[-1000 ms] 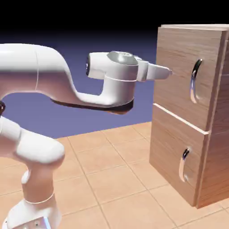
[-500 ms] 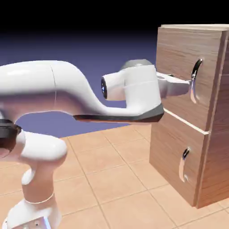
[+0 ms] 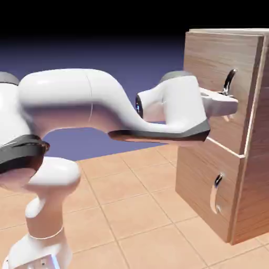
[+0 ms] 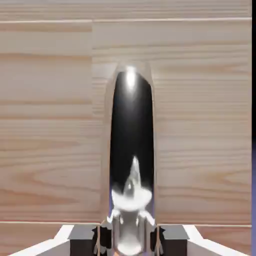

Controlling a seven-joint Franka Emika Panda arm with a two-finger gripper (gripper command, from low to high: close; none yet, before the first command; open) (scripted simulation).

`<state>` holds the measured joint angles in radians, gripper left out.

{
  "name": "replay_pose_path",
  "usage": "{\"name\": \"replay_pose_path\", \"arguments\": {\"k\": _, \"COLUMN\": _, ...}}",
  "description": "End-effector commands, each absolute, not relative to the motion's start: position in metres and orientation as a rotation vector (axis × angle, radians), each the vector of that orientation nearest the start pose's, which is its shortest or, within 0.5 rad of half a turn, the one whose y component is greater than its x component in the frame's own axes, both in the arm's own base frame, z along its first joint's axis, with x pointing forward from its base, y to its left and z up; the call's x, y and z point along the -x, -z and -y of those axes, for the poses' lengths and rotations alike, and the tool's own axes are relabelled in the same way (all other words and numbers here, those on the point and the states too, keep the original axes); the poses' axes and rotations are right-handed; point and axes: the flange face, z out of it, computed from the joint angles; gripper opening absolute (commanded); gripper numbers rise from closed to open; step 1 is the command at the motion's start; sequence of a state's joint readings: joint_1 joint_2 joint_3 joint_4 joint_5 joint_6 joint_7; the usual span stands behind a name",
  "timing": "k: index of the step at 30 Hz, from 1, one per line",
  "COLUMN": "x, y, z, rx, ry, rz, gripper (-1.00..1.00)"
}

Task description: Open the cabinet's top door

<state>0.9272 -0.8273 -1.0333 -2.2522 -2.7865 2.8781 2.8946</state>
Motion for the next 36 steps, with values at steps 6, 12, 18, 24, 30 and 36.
{"name": "replay_pose_path", "arguments": {"k": 6, "x": -0.405, "y": -0.544, "z": 0.094, "rx": 1.745, "ry": 1.857, "rz": -0.882, "gripper": -1.00}}
{"name": "replay_pose_path", "arguments": {"k": 12, "x": -0.378, "y": -0.544, "z": 0.073, "rx": 1.730, "ry": 1.922, "rz": -0.988, "gripper": -1.00}}
{"name": "replay_pose_path", "arguments": {"k": 18, "x": -0.354, "y": -0.544, "z": 0.051, "rx": 1.710, "ry": 1.982, "rz": -1.093, "gripper": -1.00}}
{"name": "replay_pose_path", "arguments": {"k": 24, "x": -0.335, "y": -0.544, "z": 0.028, "rx": 1.688, "ry": 2.035, "rz": -1.190, "gripper": -1.00}}
{"name": "replay_pose_path", "arguments": {"k": 30, "x": -0.314, "y": -0.544, "z": -0.002, "rx": 1.656, "ry": 2.099, "rz": -1.312, "gripper": -1.00}}
{"name": "replay_pose_path", "arguments": {"k": 36, "x": -0.295, "y": -0.544, "z": -0.035, "rx": 1.617, "ry": 2.162, "rz": -1.440, "gripper": -1.00}}
